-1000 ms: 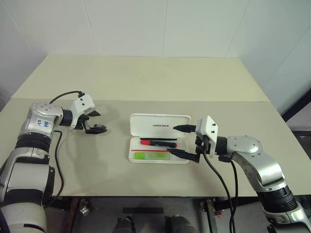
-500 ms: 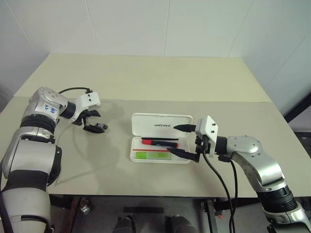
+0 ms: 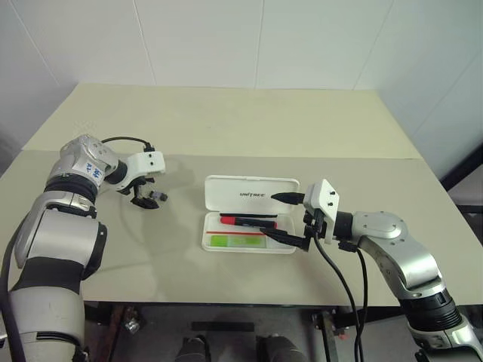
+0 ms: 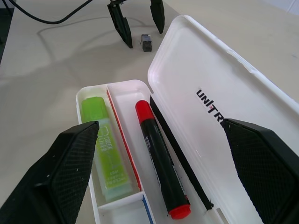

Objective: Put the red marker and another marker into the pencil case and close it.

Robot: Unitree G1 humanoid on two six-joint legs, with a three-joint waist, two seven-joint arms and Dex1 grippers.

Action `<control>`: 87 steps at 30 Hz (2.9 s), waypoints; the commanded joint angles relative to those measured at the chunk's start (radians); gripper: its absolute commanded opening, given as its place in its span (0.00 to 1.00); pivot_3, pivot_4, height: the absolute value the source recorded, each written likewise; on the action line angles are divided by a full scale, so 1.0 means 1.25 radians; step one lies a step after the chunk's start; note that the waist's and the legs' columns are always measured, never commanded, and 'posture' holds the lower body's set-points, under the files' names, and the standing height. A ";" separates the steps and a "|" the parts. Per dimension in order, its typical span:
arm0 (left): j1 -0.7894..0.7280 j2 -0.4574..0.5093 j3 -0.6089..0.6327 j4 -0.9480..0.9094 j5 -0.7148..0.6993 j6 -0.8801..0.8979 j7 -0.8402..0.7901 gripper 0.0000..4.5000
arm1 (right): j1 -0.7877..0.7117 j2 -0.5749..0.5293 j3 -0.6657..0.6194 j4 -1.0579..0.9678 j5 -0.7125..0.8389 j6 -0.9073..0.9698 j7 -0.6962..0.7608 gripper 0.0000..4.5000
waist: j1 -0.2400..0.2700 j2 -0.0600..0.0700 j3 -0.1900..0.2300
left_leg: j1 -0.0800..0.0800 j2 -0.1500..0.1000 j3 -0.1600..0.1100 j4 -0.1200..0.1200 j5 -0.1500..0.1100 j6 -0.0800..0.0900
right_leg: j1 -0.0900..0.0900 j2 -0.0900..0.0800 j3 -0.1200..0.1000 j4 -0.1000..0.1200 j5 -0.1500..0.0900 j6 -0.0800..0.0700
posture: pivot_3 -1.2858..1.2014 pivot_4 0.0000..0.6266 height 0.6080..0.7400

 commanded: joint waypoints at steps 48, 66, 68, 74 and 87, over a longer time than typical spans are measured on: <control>0.108 -0.021 0.287 -0.577 -0.402 0.254 -0.214 0.08 | 0.139 -0.113 -0.245 0.023 0.182 -0.127 0.216 1.00 | -0.002 0.000 0.000 | 0.001 0.000 -0.001 0.010 0.000 0.000 | 0.003 0.001 0.000 0.009 0.000 0.001 | 0.52 0.24 1.00; 0.264 -0.138 0.121 -1.134 -0.597 0.741 -0.075 0.08 | 0.152 -0.125 -0.239 0.064 0.143 -0.158 0.197 1.00 | -0.007 0.000 0.000 | 0.014 -0.001 -0.001 0.011 0.002 0.001 | 0.016 0.001 0.003 0.007 0.000 0.003 | 0.52 0.24 1.00; 0.275 -0.153 0.078 -1.136 -0.585 0.731 -0.071 0.08 | 0.165 -0.128 -0.244 0.057 0.142 -0.159 0.192 1.00 | -0.005 0.000 0.000 | 0.014 -0.001 -0.001 0.010 0.001 0.002 | 0.016 0.001 0.003 0.006 0.001 0.004 | 0.52 0.24 1.00; 0.271 -0.219 -0.034 -1.033 -0.508 0.675 -0.014 0.08 | 0.196 -0.128 -0.256 0.043 0.144 -0.174 0.181 1.00 | -0.001 0.000 0.000 | 0.013 -0.002 -0.001 0.009 0.000 0.004 | 0.017 0.000 0.004 0.001 0.002 0.005 | 0.52 0.24 1.00; 0.247 -0.301 -0.150 -0.915 -0.404 0.594 -0.013 0.08 | 0.246 -0.116 -0.256 -0.013 0.147 -0.166 0.111 1.00 | -0.001 0.000 0.000 | 0.012 -0.002 0.000 0.005 0.000 0.004 | 0.017 0.000 0.006 -0.005 0.002 0.006 | 0.52 0.24 1.00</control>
